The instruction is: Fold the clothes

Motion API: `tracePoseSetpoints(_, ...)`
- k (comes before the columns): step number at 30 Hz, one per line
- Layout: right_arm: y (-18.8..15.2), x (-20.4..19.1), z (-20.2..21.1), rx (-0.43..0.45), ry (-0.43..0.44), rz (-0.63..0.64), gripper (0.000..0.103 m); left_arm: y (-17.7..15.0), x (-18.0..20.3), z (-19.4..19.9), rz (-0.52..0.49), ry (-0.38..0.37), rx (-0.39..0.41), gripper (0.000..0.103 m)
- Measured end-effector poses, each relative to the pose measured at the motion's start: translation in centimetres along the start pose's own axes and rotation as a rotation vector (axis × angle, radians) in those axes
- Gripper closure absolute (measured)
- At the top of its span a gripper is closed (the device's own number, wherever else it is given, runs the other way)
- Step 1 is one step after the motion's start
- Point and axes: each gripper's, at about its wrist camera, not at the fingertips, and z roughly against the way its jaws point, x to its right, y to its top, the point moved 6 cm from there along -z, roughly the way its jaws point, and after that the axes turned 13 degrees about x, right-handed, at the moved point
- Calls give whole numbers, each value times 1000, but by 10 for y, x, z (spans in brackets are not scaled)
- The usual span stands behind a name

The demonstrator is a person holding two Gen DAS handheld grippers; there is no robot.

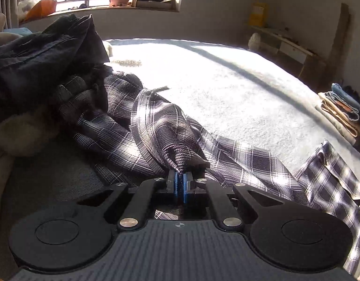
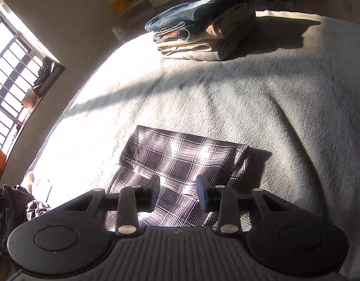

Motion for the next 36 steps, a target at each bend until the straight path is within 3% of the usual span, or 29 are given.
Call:
tracePoseSetpoints(4,-22,-70,3,-101,216,150,62,0,30,42,-14,-177,32,101)
tracePoseSetpoints(5,-31,-87,1,-148,272,165,52,-4,39,54,-17,-230,33,101)
tracePoseSetpoints(9,-72,-154,-3,-367,473,254,31,-36,74,91,-32,-417,-34,101)
tracePoseSetpoints(13,-117,-192,2,-484,480,418,18,-76,96,119,-39,-528,-116,101)
tracePoseSetpoints(17,-162,-186,7,-577,413,540,18,-101,110,142,-21,-632,-169,101)
tracePoseSetpoints(18,-169,-182,7,-567,385,581,20,-105,115,147,-19,-664,-179,101)
tracePoseSetpoints(20,-177,-175,9,-523,349,649,49,-111,122,156,-28,-724,-193,101)
tracePoseSetpoints(21,-178,-171,10,-500,334,679,58,-113,125,160,-46,-741,-191,101)
tracePoseSetpoints(22,-177,-167,12,-485,326,694,78,-114,127,165,-65,-758,-190,100)
tracePoseSetpoints(23,-172,-163,15,-474,328,691,84,-115,128,167,-84,-760,-186,98)
tracePoseSetpoints(25,-153,-154,24,-419,315,699,90,-111,120,165,-80,-722,-173,94)
tracePoseSetpoints(29,-101,-131,40,-268,233,759,95,-93,90,160,44,-663,-135,73)
tracePoseSetpoints(36,10,-84,60,74,-30,1021,96,-81,64,134,137,-519,-137,71)
